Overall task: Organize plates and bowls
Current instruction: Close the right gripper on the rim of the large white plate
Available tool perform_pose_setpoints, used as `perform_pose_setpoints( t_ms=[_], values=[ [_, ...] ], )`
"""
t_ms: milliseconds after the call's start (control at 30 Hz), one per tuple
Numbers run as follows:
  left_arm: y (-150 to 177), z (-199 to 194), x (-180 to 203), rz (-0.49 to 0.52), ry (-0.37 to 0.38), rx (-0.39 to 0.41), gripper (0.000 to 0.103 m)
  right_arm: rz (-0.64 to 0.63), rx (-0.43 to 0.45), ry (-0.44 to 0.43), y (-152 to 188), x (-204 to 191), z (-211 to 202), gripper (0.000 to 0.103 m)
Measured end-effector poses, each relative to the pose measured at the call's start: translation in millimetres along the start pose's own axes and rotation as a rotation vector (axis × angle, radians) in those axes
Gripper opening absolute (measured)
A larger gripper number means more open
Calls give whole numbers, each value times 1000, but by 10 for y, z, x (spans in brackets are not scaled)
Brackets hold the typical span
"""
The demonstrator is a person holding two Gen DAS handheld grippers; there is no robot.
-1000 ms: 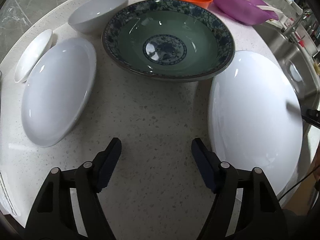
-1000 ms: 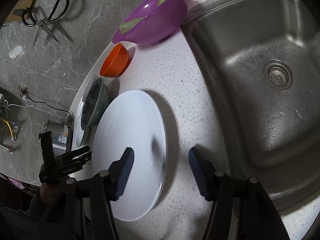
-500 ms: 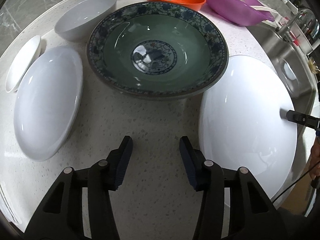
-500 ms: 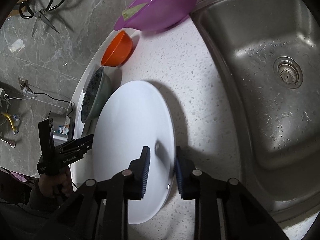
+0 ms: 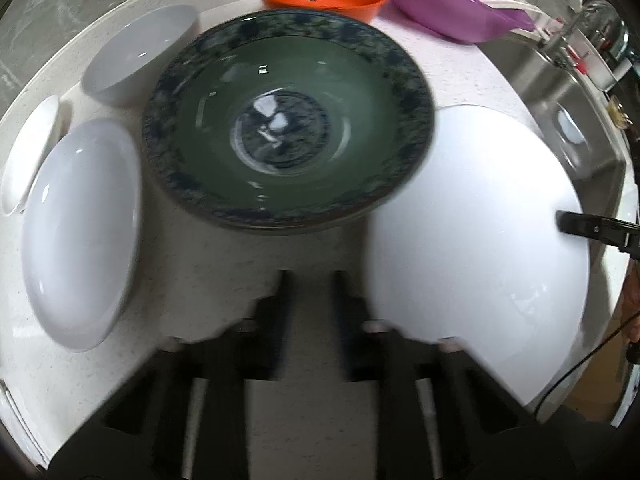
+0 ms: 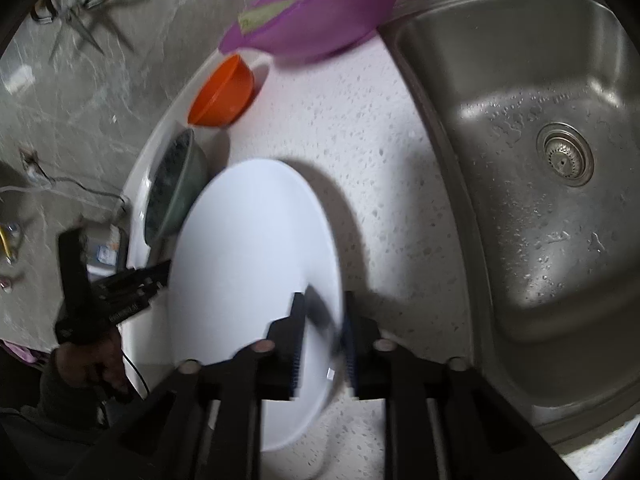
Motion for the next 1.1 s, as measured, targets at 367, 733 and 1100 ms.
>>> perform_pose_setpoints(
  t_ms=[367, 733, 1100],
  values=[
    [-173, 70, -181, -191, 220, -105, 5, 13, 9, -15, 7, 0, 8, 16],
    [28, -118, -210, -189, 214, -85, 56, -15, 32, -76, -28, -80, -50, 63],
    [104, -271, -1, -170, 379, -116, 89, -17, 39, -159, -7, -61, -54, 64]
  ],
)
Point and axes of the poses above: each gripper's, at about its wrist camera, not at the fingertips, and z roughly the way its jaws point, x to its right, y to its underside, the point moved 6 cm from there along z, roughly the way its jaws point, and after that the axes turned 15 degrees about -z, right-handed, at the moved point
